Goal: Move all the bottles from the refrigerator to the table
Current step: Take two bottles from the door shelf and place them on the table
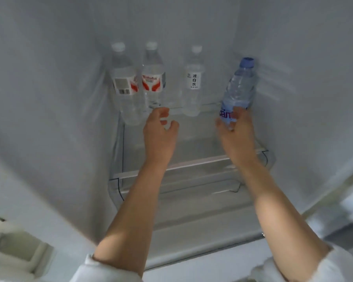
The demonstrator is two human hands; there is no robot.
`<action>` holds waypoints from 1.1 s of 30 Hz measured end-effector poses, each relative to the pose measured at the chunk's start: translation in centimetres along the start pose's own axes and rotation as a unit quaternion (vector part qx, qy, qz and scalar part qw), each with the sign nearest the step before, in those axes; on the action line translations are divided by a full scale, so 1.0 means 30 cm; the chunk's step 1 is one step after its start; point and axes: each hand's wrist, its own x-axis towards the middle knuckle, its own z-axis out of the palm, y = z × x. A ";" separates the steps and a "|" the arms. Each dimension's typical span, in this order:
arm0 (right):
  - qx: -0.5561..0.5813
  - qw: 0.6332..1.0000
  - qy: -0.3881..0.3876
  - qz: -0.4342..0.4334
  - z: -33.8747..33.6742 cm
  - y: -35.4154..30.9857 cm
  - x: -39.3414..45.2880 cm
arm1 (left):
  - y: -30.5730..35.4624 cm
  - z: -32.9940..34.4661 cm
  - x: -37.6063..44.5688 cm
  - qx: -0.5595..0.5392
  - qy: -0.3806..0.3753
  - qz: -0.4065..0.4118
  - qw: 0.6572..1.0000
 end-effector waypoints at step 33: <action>0.110 0.991 0.076 0.019 0.039 0.149 0.318 | -0.036 0.447 0.361 -0.037 0.015 -0.051 0.998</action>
